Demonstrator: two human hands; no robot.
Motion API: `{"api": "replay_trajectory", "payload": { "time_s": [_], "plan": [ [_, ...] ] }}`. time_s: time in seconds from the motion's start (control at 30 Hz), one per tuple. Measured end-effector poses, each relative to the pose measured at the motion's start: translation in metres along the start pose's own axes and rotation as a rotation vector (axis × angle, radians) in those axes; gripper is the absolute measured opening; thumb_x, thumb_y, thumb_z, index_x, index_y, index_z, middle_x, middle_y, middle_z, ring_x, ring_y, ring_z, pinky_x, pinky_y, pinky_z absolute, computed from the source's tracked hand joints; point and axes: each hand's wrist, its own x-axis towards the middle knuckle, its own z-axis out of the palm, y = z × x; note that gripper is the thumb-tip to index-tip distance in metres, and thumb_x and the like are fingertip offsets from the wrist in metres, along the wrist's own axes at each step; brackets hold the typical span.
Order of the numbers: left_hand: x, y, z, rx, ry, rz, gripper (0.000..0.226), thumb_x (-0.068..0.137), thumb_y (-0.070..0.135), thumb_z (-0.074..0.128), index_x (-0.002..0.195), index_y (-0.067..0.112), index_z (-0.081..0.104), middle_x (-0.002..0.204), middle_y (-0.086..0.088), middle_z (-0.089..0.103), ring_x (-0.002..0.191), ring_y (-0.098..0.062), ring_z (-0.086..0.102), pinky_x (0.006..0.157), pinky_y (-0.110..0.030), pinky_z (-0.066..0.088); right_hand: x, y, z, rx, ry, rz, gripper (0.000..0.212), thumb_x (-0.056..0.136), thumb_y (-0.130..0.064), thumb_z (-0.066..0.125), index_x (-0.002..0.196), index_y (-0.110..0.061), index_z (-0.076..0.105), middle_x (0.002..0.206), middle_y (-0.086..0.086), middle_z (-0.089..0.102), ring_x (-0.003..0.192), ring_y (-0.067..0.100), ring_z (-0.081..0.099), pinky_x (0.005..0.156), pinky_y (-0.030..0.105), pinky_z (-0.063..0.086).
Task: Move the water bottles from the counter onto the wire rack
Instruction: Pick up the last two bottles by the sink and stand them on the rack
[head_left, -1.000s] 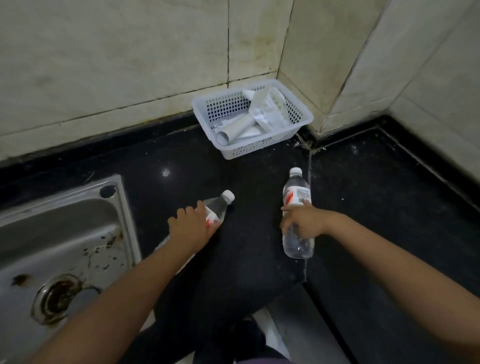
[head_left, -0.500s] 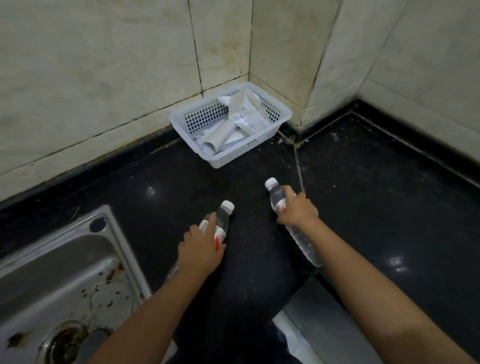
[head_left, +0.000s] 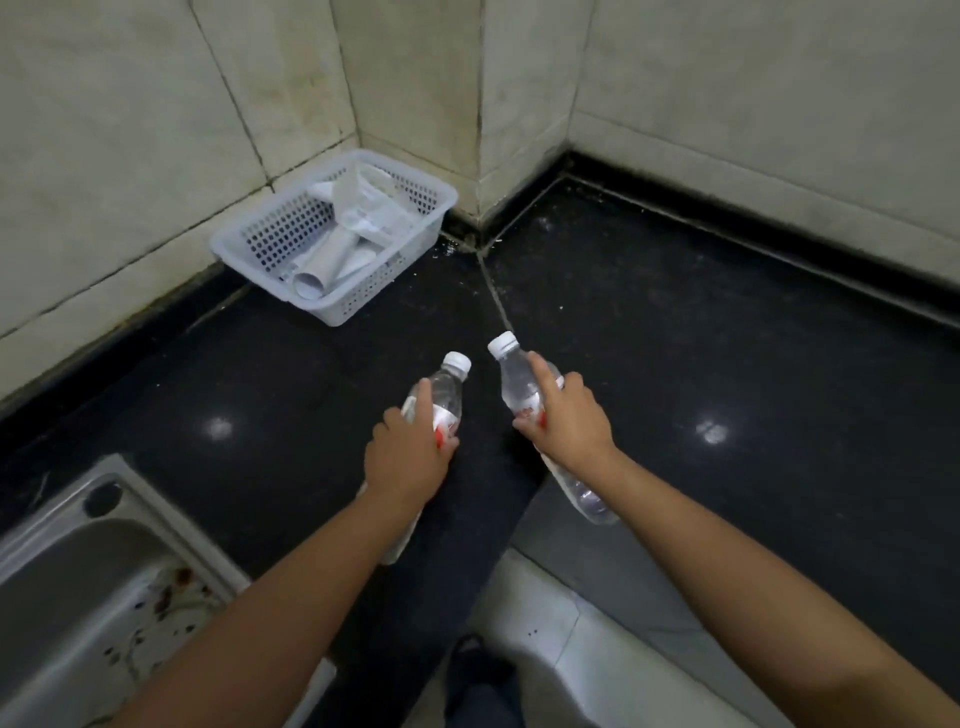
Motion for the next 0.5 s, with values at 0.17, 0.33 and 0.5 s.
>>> {"api": "replay_trajectory", "payload": {
  "time_s": [0.17,0.33,0.5],
  "plan": [
    [-0.033,0.090,-0.004,-0.089,0.044,0.291,0.076,0.089,0.041,0.050,0.147,0.022,0.005,0.130,-0.020,0.040,0.115,-0.036,0.046,0.093,-0.043,0.042,-0.074,0.065,-0.051,0.205,0.223,0.125,0.083,0.082,-0.034,0.064,0.146,-0.026,0.011,0.126,0.016,0.042,0.113,0.031,0.047,0.081,0.031,0.042],
    [-0.105,0.198,0.005,-0.152,0.068,0.585,0.077,0.088,0.037,0.054,0.147,0.021,0.009,0.132,-0.022,0.039,0.115,-0.039,0.045,0.092,-0.044,0.042,-0.183,0.158,-0.109,0.281,0.441,0.319,0.085,0.082,-0.034,0.064,0.146,-0.025,0.009,0.127,0.014,0.040,0.114,0.027,0.047,0.083,0.028,0.038],
    [-0.221,0.315,0.049,-0.177,0.048,0.884,0.078,0.088,0.038,0.054,0.147,0.018,0.008,0.132,-0.023,0.038,0.116,-0.038,0.044,0.091,-0.044,0.041,-0.318,0.252,-0.150,0.315,0.665,0.438,0.086,0.081,-0.031,0.066,0.146,-0.024,0.010,0.128,0.014,0.040,0.116,0.024,0.045,0.081,0.024,0.033]
  ]
}}
